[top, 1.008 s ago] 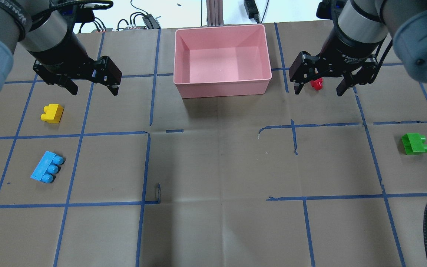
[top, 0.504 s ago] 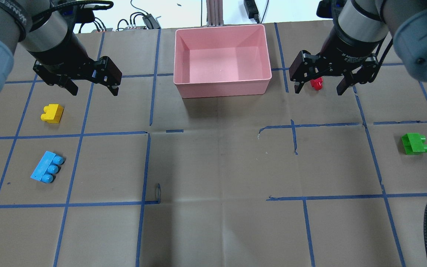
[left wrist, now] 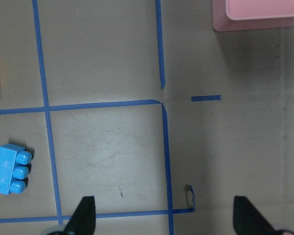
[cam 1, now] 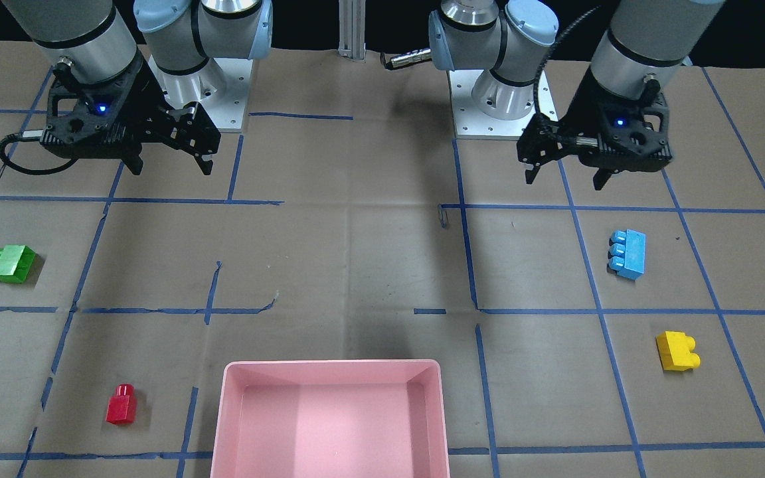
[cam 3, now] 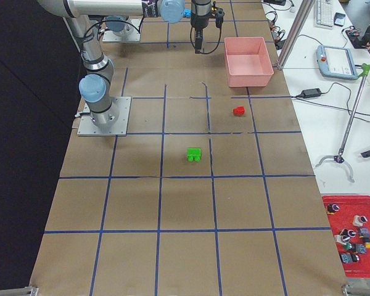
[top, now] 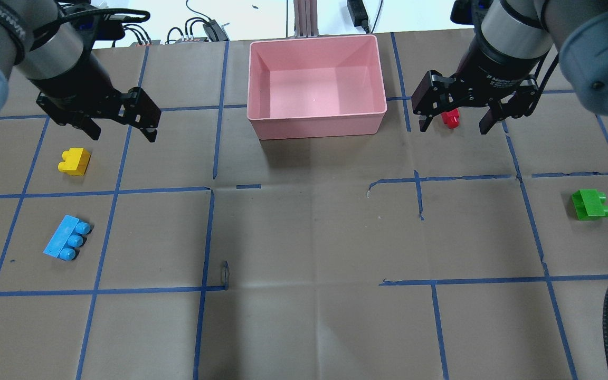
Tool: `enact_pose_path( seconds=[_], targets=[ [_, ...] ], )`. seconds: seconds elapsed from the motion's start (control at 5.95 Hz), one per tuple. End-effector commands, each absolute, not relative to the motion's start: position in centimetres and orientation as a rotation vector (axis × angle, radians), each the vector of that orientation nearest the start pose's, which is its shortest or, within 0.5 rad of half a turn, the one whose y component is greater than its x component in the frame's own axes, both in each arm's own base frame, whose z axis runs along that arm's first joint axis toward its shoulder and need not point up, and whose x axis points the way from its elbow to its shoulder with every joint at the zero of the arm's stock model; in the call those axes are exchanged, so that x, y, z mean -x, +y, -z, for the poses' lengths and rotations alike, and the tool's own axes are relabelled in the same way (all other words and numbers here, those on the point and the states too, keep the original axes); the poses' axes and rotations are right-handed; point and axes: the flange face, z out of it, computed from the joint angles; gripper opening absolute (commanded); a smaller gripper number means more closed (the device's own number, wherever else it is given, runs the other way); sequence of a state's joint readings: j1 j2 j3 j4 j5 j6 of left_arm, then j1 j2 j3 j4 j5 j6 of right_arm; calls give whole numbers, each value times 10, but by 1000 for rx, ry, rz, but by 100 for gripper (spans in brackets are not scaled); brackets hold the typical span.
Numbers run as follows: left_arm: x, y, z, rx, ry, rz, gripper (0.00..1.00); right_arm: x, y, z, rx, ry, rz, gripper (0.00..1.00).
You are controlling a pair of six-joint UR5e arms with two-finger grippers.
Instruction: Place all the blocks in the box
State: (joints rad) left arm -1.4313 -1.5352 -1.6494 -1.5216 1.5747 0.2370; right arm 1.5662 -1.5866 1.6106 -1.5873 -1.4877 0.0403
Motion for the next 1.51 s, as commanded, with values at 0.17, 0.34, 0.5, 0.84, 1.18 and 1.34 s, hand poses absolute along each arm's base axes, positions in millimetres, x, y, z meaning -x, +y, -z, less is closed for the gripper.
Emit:
enact_pose_path(
  seconds=[0.17,0.34,0.5,0.84,1.18,1.34],
  targets=[
    [-88,-474,-443,-260,3155,-75,99,-137,-484,-475,-74,3078,-20,100],
    [-135,-467,-435,-328,3166,-92,99,-137,-480,-475,-77,3078,-44,100],
    [-178,-453,-419,-331,3190,-95,98,-137,-482,-474,-84,3076,-38,100],
    [-199,-433,-360,-394,3140,-23,99,-130,-485,-468,-93,3080,-44,100],
    [-201,-437,-336,-396,3150,-28,99,-86,-505,-472,351,3158,85,100],
    [-212,-454,-303,-404,3163,-43,99,-25,-507,-477,357,3164,85,100]
  ],
)
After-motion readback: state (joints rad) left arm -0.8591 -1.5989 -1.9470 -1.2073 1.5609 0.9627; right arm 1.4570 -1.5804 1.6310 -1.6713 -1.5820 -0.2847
